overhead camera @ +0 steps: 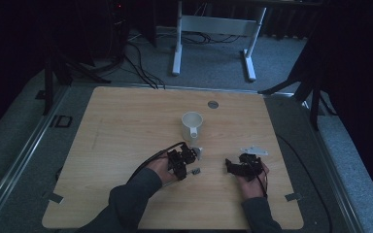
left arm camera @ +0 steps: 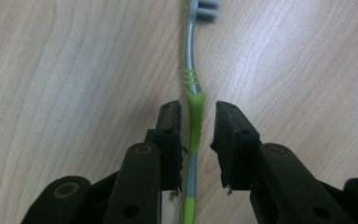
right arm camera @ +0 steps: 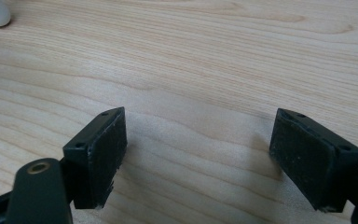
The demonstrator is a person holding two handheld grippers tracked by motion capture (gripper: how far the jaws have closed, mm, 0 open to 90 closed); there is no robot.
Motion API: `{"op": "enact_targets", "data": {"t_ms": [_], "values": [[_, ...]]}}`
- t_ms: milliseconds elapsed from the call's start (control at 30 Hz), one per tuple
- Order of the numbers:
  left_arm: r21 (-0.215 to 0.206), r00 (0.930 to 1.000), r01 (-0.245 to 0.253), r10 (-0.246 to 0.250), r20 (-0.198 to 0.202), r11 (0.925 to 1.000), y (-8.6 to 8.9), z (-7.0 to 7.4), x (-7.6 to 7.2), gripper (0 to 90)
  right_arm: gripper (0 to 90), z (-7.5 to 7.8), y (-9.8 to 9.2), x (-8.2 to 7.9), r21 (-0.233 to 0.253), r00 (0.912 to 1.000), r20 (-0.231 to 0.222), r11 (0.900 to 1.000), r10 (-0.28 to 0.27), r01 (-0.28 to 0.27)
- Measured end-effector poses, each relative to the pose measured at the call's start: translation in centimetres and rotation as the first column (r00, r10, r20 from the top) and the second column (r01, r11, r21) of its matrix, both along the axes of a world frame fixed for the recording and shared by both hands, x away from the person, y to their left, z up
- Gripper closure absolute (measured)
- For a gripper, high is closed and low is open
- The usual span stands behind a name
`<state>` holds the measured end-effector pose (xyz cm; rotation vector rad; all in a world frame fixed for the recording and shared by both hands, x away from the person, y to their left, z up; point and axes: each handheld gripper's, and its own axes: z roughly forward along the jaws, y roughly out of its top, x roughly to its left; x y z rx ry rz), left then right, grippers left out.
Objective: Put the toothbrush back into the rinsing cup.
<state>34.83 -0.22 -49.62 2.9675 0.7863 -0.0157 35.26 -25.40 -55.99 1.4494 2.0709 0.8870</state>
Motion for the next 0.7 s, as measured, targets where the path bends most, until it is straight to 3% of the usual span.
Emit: {"op": "enact_targets", "data": {"t_ms": [700], "values": [[0.056, 0.9996, 0.006, -0.004, -0.027, 0.9984, -0.5, -1.8, 0.3, 78.4, 18.4, 0.0, 0.0, 0.0, 0.000, 1.0000, 0.000, 1.000, 0.000, 0.000]]}}
